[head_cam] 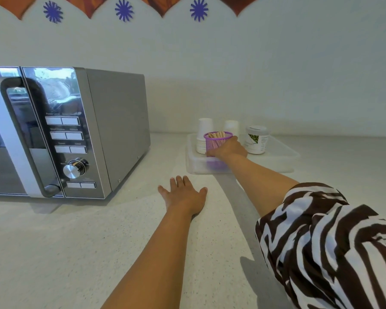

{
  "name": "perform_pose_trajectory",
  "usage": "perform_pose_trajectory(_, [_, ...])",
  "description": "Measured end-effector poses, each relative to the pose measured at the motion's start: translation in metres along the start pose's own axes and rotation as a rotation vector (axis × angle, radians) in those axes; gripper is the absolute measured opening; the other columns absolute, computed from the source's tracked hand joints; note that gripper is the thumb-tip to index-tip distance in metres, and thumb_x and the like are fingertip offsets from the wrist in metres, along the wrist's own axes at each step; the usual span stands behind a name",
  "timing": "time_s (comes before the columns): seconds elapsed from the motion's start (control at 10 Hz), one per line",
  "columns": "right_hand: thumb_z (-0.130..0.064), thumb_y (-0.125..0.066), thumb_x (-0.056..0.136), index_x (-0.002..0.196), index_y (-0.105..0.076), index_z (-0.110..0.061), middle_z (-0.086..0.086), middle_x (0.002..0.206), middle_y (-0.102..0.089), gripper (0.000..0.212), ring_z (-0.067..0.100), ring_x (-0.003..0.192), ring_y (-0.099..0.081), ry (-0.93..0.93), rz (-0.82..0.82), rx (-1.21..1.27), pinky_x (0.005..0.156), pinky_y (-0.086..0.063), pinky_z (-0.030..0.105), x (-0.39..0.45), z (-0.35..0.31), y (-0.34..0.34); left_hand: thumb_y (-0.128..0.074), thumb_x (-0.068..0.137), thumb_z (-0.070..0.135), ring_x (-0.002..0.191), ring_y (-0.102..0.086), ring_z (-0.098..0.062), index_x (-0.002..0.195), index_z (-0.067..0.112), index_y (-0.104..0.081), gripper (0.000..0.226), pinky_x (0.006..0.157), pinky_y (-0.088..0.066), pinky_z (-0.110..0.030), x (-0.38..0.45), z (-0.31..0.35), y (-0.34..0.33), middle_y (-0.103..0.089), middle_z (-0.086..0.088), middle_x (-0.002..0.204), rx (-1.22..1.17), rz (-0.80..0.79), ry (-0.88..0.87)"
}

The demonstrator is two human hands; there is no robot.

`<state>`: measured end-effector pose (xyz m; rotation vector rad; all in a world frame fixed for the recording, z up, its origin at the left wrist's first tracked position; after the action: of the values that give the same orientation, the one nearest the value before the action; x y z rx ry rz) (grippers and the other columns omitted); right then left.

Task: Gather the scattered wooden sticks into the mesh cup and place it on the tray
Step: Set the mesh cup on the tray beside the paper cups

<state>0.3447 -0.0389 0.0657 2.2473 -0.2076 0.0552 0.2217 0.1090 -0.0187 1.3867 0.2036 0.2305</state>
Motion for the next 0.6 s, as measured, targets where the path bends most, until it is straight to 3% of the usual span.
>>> perform_pose_trajectory(0.3, [-0.064, -0.070, 0.064, 0.138, -0.030, -0.016, 0.005, 0.136, -0.049, 0.097, 0.028, 0.128, -0.047, -0.018, -0.029, -0.062, 0.109, -0.037, 0.043, 0.0023, -0.0004, -0.0045, -0.014, 0.092, 0.062, 0.148, 0.006, -0.026, 0.151, 0.015, 0.001, 0.077, 0.114, 0.006, -0.058, 0.0009, 0.0003, 0.0002, 0.004, -0.007, 0.160, 0.001, 0.005, -0.004])
perform_pose_trajectory(0.6, [-0.075, -0.054, 0.072, 0.141, -0.036, -0.022, 0.008, 0.144, -0.046, 0.089, 0.034, 0.136, -0.039, 0.037, -0.124, -0.212, 0.114, -0.022, 0.058, 0.0037, -0.0079, -0.0084, -0.016, 0.092, 0.062, 0.148, 0.006, -0.027, 0.151, 0.015, 0.000, 0.077, 0.115, 0.006, -0.058, -0.0001, 0.0007, 0.0027, 0.004, -0.007, 0.160, -0.014, 0.013, -0.005])
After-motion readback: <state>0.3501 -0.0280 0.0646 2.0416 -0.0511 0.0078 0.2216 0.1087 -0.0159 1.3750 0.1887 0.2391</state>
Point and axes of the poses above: each hand's wrist, its own x-axis towards the middle knuckle, its own y-axis out of the back of the hand, z = x × y, the point moved 10 cm from there along x, towards the middle knuckle
